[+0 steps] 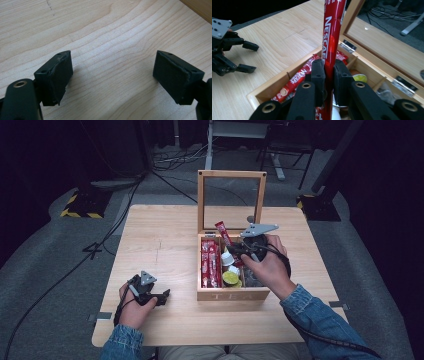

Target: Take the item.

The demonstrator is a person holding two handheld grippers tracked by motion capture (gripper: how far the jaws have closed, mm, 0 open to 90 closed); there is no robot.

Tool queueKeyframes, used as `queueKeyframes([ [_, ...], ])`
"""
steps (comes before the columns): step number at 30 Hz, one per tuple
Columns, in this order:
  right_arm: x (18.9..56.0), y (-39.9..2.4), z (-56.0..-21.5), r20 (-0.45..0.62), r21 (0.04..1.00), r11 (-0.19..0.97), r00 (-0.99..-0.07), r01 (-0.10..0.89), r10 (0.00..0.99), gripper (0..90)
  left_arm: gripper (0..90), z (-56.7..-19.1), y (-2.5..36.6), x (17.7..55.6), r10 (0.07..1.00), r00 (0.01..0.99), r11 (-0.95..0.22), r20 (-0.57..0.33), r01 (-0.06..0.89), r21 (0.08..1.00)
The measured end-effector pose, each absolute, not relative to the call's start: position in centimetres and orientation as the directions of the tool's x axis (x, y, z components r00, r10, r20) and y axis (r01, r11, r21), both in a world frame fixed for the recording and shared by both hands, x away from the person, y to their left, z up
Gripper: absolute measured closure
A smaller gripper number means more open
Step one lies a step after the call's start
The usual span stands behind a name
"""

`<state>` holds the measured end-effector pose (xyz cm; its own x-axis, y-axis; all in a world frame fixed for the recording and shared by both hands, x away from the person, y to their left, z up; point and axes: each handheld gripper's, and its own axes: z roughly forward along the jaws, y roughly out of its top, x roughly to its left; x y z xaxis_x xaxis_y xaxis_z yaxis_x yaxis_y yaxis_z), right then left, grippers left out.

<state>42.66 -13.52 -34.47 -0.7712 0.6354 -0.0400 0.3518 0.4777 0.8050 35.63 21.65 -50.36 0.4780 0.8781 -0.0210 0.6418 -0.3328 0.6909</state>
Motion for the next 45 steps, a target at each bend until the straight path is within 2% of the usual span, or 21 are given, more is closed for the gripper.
queueKeyframes([
  [16, 43.4, -19.2, -33.1, -0.078, 0.802, 0.469, -0.712, 0.371, 0.698, 80.8, 15.5, -50.4, 21.6, 35.7, 0.874, 0.486, -0.343, -0.016, 0.640, 0.688],
  [28, 44.0, -23.7, -33.0, -0.062, 0.813, 0.411, -0.640, 0.413, 0.766, 80.7, 14.6, -50.4, 21.9, 35.7, 0.861, 0.508, -0.355, -0.022, 0.632, 0.689],
  [45, 46.5, -29.5, -36.0, -0.069, 0.780, 0.381, -0.536, 0.497, 0.841, 80.7, 14.5, -50.4, 22.2, 35.8, 0.866, 0.500, -0.349, -0.022, 0.634, 0.690],
])
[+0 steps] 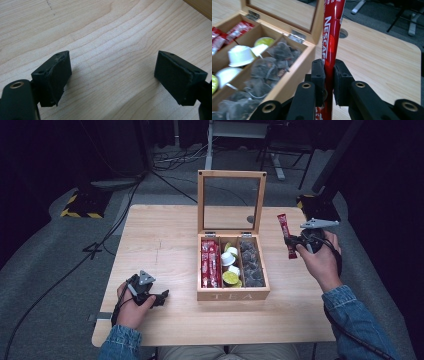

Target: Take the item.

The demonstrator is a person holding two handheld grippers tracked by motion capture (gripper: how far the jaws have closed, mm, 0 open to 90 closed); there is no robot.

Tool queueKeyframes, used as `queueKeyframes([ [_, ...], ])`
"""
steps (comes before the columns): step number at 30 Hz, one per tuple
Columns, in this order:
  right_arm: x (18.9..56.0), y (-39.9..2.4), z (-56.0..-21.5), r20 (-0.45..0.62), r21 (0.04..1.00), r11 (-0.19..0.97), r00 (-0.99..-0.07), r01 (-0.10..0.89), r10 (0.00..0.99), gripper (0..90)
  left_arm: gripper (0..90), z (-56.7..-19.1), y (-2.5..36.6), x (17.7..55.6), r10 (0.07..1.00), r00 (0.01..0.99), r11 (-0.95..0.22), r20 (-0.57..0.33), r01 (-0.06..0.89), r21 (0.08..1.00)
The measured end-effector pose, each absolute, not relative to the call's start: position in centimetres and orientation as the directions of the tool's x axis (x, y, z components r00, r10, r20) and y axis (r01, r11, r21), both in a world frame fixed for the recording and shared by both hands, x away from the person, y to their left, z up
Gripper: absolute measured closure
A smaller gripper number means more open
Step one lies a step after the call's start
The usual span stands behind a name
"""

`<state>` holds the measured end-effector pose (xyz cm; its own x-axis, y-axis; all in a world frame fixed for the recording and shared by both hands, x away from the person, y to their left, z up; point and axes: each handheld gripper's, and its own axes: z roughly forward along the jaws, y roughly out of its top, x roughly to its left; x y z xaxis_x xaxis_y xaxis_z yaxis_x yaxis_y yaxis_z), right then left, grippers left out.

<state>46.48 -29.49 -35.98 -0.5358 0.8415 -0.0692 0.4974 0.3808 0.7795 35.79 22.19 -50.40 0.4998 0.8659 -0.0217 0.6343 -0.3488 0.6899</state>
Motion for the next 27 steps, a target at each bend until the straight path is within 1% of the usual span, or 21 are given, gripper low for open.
queueKeyframes([
  [9, 47.4, -31.1, -38.8, -0.064, 0.763, 0.369, -0.506, 0.531, 0.860, 80.7, 14.5, -50.4, 22.2, 35.8, 0.865, 0.501, -0.350, -0.022, 0.633, 0.691],
  [17, 47.2, -31.9, -41.5, -0.069, 0.760, 0.362, -0.487, 0.539, 0.871, 80.7, 14.5, -50.4, 22.2, 35.8, 0.866, 0.500, -0.349, -0.021, 0.633, 0.691],
  [22, 46.8, -32.7, -43.7, -0.055, 0.755, 0.322, -0.435, 0.571, 0.899, 80.7, 14.5, -50.4, 22.2, 35.8, 0.866, 0.500, -0.348, -0.021, 0.633, 0.692],
  [27, 46.5, -33.4, -45.3, -0.044, 0.736, 0.311, -0.417, 0.601, 0.908, 80.7, 14.5, -50.4, 22.2, 35.8, 0.866, 0.500, -0.348, -0.021, 0.633, 0.691],
])
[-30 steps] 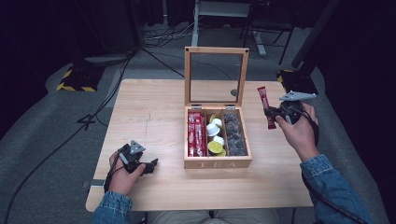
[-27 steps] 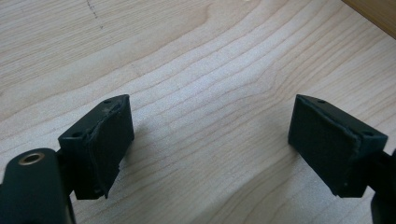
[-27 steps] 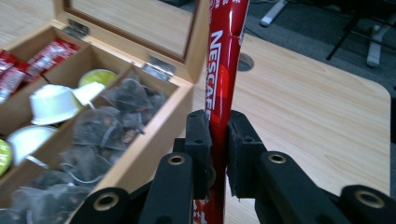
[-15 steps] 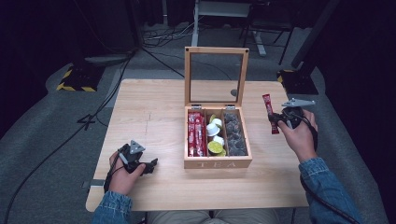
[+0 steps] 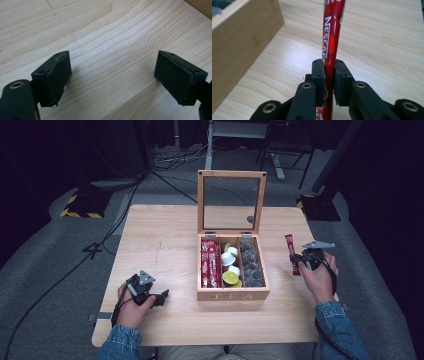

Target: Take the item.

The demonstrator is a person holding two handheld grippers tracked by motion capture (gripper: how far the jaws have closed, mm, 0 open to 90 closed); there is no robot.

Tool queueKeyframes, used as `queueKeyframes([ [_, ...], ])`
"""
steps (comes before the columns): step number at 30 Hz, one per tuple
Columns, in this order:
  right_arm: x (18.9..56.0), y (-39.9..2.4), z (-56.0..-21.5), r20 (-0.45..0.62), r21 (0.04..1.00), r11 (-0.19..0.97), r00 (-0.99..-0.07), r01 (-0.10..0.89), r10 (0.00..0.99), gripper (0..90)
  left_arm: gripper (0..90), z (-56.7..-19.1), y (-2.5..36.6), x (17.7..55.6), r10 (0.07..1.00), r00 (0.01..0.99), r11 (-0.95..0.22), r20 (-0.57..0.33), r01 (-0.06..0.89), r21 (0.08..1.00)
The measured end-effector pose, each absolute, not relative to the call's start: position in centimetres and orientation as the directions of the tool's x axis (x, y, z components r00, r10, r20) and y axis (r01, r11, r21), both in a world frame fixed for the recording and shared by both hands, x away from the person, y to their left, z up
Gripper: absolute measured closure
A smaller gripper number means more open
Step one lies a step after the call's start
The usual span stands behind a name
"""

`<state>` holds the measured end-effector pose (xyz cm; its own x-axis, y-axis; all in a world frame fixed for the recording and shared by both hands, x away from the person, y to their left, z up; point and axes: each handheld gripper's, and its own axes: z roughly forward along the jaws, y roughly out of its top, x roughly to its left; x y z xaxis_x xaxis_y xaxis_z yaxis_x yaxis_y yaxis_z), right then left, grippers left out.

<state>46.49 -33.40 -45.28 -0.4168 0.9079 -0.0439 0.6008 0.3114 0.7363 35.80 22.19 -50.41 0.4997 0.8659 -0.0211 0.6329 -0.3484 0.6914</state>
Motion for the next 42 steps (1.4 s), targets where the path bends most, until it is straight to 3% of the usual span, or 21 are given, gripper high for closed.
queueKeyframes([
  [20, 46.5, -34.1, -47.6, 0.038, 0.637, 0.245, -0.348, 0.731, 0.937, 78.1, 14.5, -50.4, 22.2, 35.8, 0.866, 0.500, -0.348, -0.022, 0.633, 0.691],
  [27, 46.1, -34.2, -47.8, 0.008, 0.646, 0.255, -0.341, 0.719, 0.940, 61.9, 10.2, -50.4, 22.1, 36.2, 0.868, 0.496, -0.348, -0.024, 0.642, 0.683],
  [30, 45.8, -34.6, -47.5, 0.022, 0.677, 0.236, -0.340, 0.697, 0.940, 52.3, 7.2, -50.5, 22.0, 36.5, 0.866, 0.499, -0.355, -0.020, 0.643, 0.679],
  [36, 45.6, -35.3, -47.1, 0.073, 0.729, 0.207, -0.375, 0.652, 0.924, 41.3, 0.8, -50.5, 21.9, 37.1, 0.868, 0.495, -0.358, -0.022, 0.656, 0.664],
  [42, 45.0, -35.8, -46.3, 0.072, 0.747, 0.209, -0.389, 0.631, 0.918, 40.0, 0.0, -50.5, 21.9, 37.3, 0.869, 0.494, -0.358, -0.019, 0.656, 0.664],
])
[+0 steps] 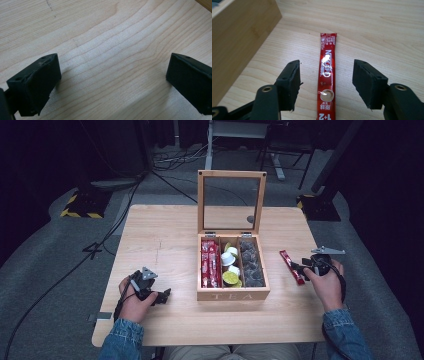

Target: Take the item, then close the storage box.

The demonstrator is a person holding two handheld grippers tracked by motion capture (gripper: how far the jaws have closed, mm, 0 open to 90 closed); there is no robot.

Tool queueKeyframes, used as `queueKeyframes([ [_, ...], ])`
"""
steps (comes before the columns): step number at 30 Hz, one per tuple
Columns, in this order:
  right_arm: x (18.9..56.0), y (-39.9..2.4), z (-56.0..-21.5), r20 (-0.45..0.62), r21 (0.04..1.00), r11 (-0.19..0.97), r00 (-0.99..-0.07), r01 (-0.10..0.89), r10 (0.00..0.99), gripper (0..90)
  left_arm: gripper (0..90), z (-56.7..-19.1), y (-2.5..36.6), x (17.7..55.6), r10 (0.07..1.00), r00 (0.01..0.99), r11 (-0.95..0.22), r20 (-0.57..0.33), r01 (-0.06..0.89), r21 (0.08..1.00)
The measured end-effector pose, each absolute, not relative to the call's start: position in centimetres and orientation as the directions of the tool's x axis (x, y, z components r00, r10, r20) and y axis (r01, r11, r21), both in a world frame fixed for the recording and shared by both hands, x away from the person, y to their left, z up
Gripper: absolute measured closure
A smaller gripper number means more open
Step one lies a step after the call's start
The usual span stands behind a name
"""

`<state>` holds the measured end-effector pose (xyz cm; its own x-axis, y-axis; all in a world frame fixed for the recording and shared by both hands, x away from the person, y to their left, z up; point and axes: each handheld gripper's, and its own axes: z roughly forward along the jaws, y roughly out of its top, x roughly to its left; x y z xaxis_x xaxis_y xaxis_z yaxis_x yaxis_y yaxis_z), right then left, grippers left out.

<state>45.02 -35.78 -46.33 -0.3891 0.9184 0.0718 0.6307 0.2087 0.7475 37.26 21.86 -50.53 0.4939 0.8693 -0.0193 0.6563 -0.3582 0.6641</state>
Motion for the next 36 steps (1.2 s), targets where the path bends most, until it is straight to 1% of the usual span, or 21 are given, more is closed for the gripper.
queueKeyframes([
  [7, 44.5, -35.3, -44.1, 0.069, 0.787, 0.212, -0.425, 0.579, 0.903, 38.8, 0.0, -50.5, 21.8, 37.3, 0.871, 0.491, -0.356, -0.019, 0.658, 0.664],
  [8, 44.5, -35.2, -43.8, 0.079, 0.793, 0.208, -0.435, 0.572, 0.897, 38.8, 0.0, -50.5, 21.8, 37.3, 0.871, 0.491, -0.356, -0.019, 0.658, 0.664],
  [9, 44.3, -35.2, -43.2, 0.123, 0.805, 0.173, -0.445, 0.568, 0.887, 38.8, 0.0, -50.5, 21.8, 37.3, 0.871, 0.491, -0.356, -0.019, 0.658, 0.664],
  [11, 44.2, -35.1, -42.4, 0.137, 0.817, 0.160, -0.455, 0.554, 0.880, 38.8, 0.0, -50.5, 21.8, 37.3, 0.871, 0.491, -0.356, -0.019, 0.658, 0.664],
  [13, 44.1, -34.9, -41.2, 0.098, 0.834, 0.183, -0.466, 0.521, 0.879, 38.8, 0.0, -50.5, 21.8, 37.3, 0.871, 0.491, -0.357, -0.019, 0.658, 0.664],
  [20, 44.5, -33.9, -38.3, 0.039, 0.856, 0.235, -0.509, 0.461, 0.860, 37.0, 0.0, -50.5, 21.8, 37.3, 0.871, 0.491, -0.356, -0.019, 0.658, 0.664],
  [22, 44.7, -33.8, -37.9, 0.041, 0.858, 0.233, -0.514, 0.457, 0.857, 36.9, 0.0, -50.5, 21.8, 37.3, 0.871, 0.491, -0.356, -0.019, 0.658, 0.664],
  [23, 45.3, -33.5, -37.0, 0.039, 0.863, 0.236, -0.525, 0.447, 0.850, 36.9, 0.0, -50.5, 21.8, 37.3, 0.871, 0.490, -0.356, -0.019, 0.658, 0.664],
  [25, 45.7, -33.2, -36.3, 0.033, 0.865, 0.243, -0.533, 0.438, 0.845, 36.9, 0.0, -50.5, 21.8, 37.3, 0.871, 0.490, -0.356, -0.019, 0.658, 0.664],
  [36, 48.2, -31.5, -33.7, 0.038, 0.879, 0.246, -0.575, 0.407, 0.817, 36.8, 0.2, -50.5, 21.8, 37.3, 0.873, 0.488, -0.354, -0.018, 0.658, 0.665],
])
